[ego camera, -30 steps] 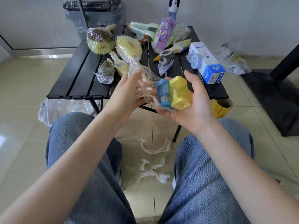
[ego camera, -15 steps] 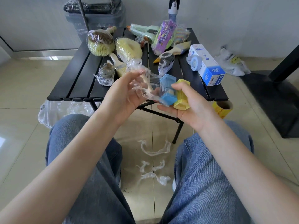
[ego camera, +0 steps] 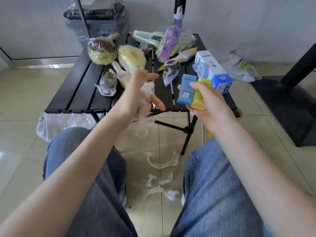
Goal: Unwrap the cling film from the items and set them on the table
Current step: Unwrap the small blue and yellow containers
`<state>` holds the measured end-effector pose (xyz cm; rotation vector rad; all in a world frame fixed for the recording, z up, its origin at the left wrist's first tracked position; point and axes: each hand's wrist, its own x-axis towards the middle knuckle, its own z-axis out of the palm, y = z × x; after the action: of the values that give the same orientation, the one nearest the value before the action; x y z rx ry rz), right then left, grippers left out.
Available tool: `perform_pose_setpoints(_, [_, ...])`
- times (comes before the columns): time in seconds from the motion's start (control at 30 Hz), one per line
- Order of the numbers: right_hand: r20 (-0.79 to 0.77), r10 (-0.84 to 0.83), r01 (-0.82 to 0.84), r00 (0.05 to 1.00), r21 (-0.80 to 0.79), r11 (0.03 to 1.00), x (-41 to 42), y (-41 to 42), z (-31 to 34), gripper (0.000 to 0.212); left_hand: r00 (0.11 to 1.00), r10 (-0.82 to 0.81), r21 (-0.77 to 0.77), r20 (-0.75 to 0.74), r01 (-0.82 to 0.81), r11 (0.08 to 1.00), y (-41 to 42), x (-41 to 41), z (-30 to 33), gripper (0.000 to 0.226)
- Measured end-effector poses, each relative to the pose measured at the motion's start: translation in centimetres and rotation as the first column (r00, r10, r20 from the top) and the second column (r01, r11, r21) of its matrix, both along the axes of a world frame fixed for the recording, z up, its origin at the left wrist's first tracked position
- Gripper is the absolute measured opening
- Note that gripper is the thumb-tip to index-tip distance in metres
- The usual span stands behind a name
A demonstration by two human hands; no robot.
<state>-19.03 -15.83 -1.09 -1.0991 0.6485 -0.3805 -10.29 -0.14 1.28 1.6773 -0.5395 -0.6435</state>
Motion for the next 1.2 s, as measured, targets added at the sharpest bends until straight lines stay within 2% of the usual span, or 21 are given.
perform_pose_setpoints(0.07, [0.011, 0.020, -0.020, 1.000, -0.011, 1.000, 0.4, -0.3, 0.3, 0.025, 0.988, -0.103, 0.205, 0.113, 0.078, 0.976, -1.6, -0.8, 0.2, 0.060])
perform_pose_setpoints(0.1, [0.014, 0.029, -0.029, 0.999, -0.022, 0.999, 0.6, -0.4, 0.4, 0.024, 0.978, -0.132, 0.253, 0.163, 0.088, 0.963, -2.6, -0.9, 0.0, 0.061])
perform_pose_setpoints(0.27, [0.001, 0.052, -0.052, 0.999, -0.118, 0.992, 1.7, -1.6, 1.2, 0.028, 0.925, -0.079, 0.195, 0.371, 0.006, 0.981, -6.2, -0.2, -1.0, 0.045])
perform_pose_setpoints(0.3, [-0.028, 0.032, -0.036, 0.999, -0.180, 0.983, 1.9, -2.0, 1.3, 0.029, 0.916, -0.070, 0.208, 0.395, -0.015, 0.978, -6.7, 0.0, -1.1, 0.049])
perform_pose_setpoints(0.33, [-0.089, -0.004, -0.023, 0.996, -0.308, 0.951, 2.1, -2.4, 1.3, 0.031, 0.906, -0.066, 0.234, 0.418, -0.038, 0.971, -7.2, 0.2, -1.3, 0.054])
perform_pose_setpoints(0.37, [-0.148, -0.056, -0.019, 0.987, -0.464, 0.886, 2.2, -3.0, 1.3, 0.032, 0.897, -0.066, 0.270, 0.437, -0.061, 0.961, -7.6, 0.5, -1.6, 0.057])
perform_pose_setpoints(0.43, [-0.191, -0.124, -0.055, 0.974, -0.728, 0.683, 2.5, -4.3, 0.7, 0.038, 0.888, -0.089, 0.365, 0.452, -0.093, 0.926, -8.2, 0.9, -2.0, 0.058])
perform_pose_setpoints(0.53, [-0.268, -0.133, -0.184, 0.954, -0.875, 0.448, 2.9, -5.7, -0.2, 0.049, 0.865, -0.141, 0.479, 0.482, -0.125, 0.869, -9.5, 1.4, -2.1, 0.045])
perform_pose_setpoints(0.63, [-0.301, -0.217, -0.230, 0.928, -0.925, 0.302, 3.1, -6.0, -0.8, 0.059, 0.834, -0.119, 0.494, 0.538, -0.198, 0.846, -10.6, 1.8, -2.7, 0.040])
perform_pose_setpoints(0.77, [-0.327, -0.322, -0.296, 0.889, -0.945, 0.142, 4.2, -5.8, -1.9, 0.047, 0.822, -0.052, 0.477, 0.567, -0.276, 0.834, -11.4, 2.2, -3.9, 0.037])
perform_pose_setpoints(0.87, [-0.343, -0.389, -0.358, 0.855, -0.933, 0.035, 5.2, -5.6, -2.1, 0.046, 0.797, -0.030, 0.438, 0.604, -0.300, 0.848, -11.6, 2.4, -4.4, 0.032])
perform_pose_setpoints(1.0, [-0.370, -0.433, -0.411, 0.822, -0.911, -0.002, 6.1, -5.9, -2.0, 0.031, 0.766, -0.058, 0.434, 0.640, -0.298, 0.850, -11.6, 2.8, -4.8, 0.031])
perform_pose_setpoints(1.2, [-0.405, -0.392, -0.455, 0.826, -0.889, -0.040, 6.6, -5.9, -2.0, 0.033, 0.775, -0.034, 0.412, 0.631, -0.297, 0.862, -11.8, 3.4, -5.2, 0.041])
